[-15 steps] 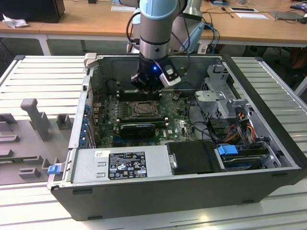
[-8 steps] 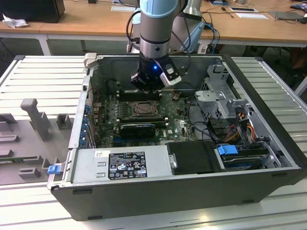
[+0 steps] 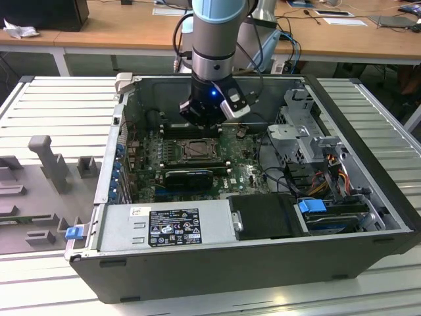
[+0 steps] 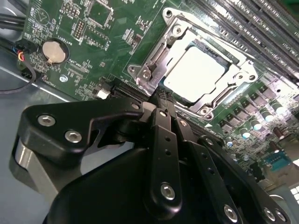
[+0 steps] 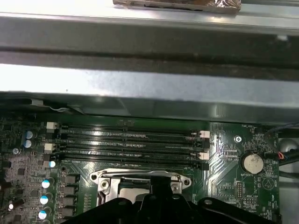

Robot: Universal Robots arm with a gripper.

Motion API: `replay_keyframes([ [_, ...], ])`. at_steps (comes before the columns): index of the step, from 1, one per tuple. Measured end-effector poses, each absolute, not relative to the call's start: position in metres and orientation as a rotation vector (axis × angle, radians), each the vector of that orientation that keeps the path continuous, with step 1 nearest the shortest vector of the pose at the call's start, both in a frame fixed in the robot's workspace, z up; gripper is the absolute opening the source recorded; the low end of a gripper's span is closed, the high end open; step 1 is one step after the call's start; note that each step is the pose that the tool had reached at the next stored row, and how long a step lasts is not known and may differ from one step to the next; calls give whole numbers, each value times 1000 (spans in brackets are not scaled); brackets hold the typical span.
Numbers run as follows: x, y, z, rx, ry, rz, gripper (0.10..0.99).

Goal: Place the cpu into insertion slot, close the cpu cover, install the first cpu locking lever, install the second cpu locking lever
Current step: 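Install the second cpu locking lever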

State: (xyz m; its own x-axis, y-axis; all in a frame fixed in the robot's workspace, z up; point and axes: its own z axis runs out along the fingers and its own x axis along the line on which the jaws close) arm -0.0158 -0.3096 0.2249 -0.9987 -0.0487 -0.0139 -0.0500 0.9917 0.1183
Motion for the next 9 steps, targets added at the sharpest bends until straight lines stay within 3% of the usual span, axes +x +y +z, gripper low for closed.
replay_keyframes([
  [9,-16,-320,232,-77,3124,187,106],
])
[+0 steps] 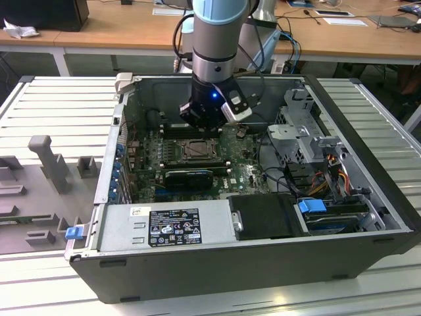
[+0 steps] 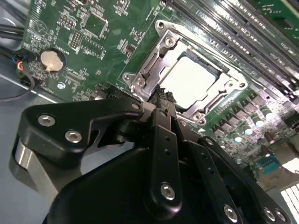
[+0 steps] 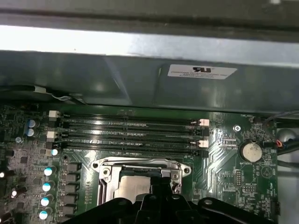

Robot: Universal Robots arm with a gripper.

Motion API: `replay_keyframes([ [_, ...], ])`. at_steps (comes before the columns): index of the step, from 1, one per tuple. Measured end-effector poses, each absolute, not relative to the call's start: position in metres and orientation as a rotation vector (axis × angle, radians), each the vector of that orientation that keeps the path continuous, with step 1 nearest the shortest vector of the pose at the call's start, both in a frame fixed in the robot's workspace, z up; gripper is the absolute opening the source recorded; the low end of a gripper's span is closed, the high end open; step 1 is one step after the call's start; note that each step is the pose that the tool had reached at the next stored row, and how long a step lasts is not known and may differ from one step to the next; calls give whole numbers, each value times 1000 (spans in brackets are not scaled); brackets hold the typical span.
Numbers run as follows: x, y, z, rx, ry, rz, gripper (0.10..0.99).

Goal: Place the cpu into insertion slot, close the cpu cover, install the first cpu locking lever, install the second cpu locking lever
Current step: 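Install the second cpu locking lever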

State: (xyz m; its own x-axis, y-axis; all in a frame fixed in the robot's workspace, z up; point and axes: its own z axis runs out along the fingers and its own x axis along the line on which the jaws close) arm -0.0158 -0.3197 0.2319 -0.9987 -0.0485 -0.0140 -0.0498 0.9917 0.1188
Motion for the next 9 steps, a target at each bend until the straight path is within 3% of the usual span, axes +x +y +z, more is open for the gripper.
replay_keyframes([
  [9,-16,-330,239,-77,3124,187,106],
])
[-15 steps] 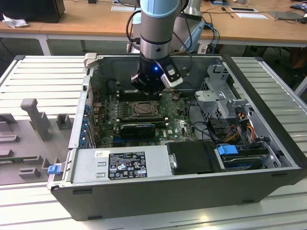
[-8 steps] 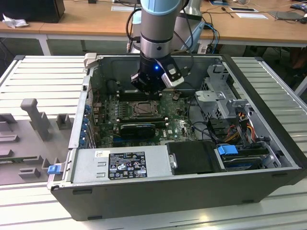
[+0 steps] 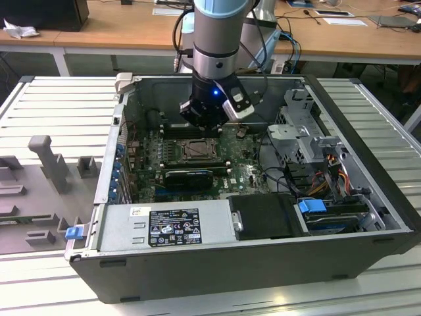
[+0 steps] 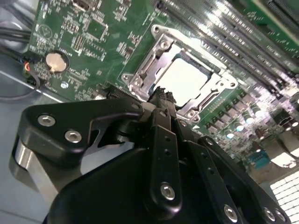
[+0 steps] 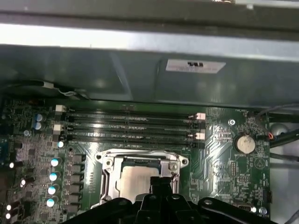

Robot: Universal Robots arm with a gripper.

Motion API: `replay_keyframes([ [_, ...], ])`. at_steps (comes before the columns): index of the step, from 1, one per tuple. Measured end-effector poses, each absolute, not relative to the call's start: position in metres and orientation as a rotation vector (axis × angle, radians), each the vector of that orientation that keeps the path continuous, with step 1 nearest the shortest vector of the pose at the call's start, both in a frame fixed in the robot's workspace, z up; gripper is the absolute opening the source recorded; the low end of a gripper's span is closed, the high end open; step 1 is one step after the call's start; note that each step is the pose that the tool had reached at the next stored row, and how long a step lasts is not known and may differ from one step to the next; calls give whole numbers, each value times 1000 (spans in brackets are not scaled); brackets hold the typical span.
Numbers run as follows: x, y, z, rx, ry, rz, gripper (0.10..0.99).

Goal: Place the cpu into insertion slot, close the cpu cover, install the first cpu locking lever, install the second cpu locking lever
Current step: 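Install the second cpu locking lever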

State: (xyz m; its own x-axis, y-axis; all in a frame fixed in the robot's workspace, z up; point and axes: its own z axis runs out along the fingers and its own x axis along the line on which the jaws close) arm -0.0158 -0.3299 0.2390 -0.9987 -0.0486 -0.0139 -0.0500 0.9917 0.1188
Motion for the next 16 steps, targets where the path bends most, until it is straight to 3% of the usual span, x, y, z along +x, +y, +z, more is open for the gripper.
replay_keyframes([
  [11,-16,-381,236,-77,3134,192,106],
  [16,-34,-386,235,-78,3132,228,106],
])
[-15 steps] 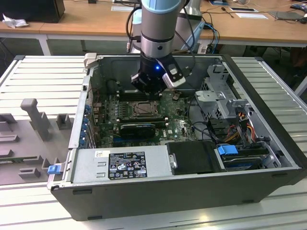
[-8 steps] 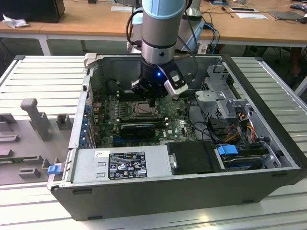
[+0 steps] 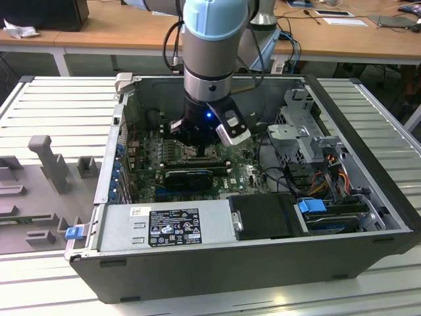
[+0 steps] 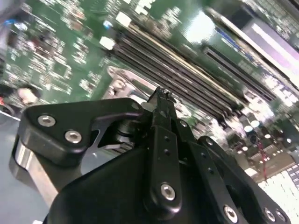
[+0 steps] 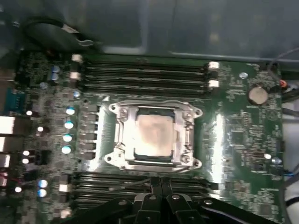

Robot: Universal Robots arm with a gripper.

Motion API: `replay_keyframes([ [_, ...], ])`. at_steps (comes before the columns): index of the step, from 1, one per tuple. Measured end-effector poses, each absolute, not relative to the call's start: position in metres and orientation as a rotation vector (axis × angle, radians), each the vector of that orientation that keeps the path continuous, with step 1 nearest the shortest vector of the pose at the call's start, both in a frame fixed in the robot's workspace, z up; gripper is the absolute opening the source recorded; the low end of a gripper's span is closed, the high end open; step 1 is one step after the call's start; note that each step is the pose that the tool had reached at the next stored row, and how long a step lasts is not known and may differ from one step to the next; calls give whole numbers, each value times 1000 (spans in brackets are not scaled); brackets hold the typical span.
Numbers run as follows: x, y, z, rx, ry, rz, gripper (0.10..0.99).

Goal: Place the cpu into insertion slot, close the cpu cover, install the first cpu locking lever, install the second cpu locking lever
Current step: 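Install the second cpu locking lever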

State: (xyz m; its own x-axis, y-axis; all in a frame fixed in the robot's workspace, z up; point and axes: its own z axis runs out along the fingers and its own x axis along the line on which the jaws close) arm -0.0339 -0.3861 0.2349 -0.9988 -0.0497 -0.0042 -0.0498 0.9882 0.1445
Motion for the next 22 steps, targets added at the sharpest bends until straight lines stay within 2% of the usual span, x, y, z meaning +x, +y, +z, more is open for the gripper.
replay_keyframes([
  [11,-57,-386,215,-88,3130,254,106],
  [22,-70,-394,206,-90,3116,367,106],
])
